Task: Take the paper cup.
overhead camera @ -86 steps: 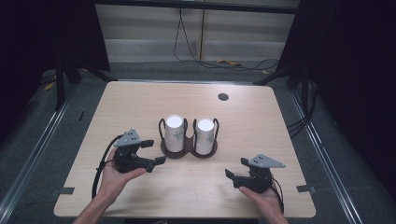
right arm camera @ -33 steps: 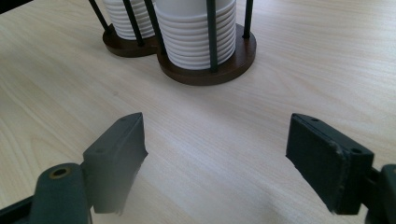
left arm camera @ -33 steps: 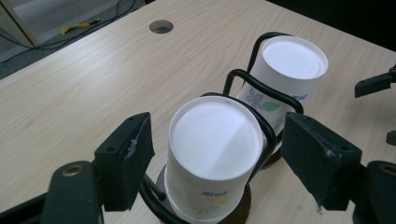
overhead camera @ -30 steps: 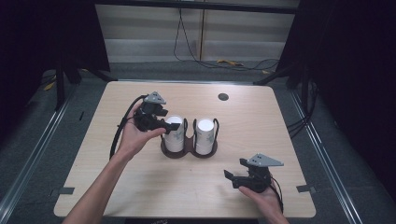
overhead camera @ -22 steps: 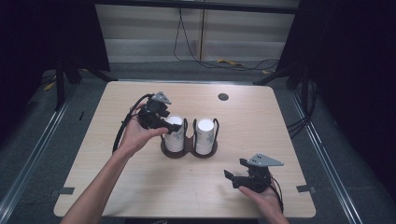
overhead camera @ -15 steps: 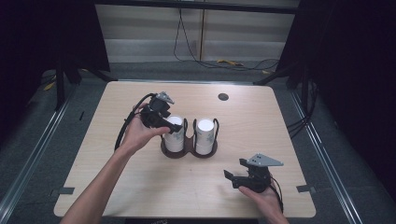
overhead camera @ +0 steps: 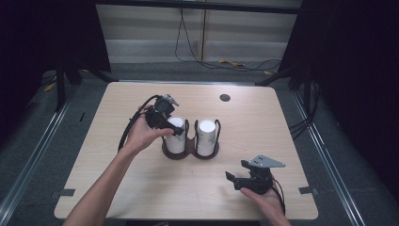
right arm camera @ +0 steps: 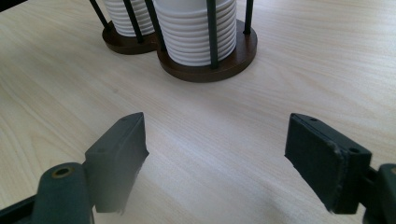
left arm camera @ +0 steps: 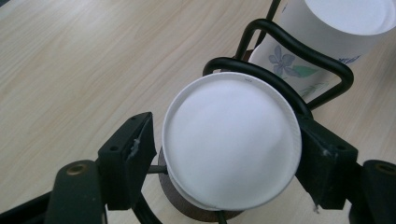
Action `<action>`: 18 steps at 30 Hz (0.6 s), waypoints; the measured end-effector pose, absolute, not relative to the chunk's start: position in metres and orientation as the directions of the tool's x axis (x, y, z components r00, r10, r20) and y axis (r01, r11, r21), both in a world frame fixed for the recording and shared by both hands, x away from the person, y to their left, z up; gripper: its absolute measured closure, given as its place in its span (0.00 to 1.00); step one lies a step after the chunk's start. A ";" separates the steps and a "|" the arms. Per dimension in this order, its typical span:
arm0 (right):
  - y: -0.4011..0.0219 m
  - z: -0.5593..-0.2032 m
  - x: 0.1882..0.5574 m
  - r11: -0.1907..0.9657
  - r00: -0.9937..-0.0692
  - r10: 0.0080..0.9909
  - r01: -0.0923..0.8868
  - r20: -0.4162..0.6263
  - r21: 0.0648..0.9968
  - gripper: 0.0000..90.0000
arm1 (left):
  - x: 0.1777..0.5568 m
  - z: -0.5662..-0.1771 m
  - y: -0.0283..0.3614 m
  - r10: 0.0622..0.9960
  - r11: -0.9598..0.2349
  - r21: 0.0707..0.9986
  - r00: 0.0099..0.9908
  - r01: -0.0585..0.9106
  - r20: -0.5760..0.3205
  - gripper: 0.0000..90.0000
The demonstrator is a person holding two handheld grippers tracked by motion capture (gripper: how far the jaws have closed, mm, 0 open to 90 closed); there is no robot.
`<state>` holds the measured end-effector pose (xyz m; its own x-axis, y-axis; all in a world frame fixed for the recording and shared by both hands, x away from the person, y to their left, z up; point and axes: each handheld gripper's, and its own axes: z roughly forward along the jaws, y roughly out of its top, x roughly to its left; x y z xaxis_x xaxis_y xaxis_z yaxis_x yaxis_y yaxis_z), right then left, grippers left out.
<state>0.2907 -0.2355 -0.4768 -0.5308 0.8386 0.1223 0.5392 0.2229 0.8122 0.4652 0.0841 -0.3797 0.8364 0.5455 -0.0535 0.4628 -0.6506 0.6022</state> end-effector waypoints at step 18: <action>-0.236 -0.477 0.291 0.210 -0.519 0.845 0.548 0.131 0.810 0.24 | 0.462 -0.374 0.081 0.522 -0.691 0.574 0.853 0.439 -0.025 0.38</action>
<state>0.2910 -0.2362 -0.4771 -0.5187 0.8448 0.1314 0.5477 0.2104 0.8098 0.4625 0.0811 -0.3744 0.8528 0.5216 -0.0253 0.4395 -0.6907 0.5743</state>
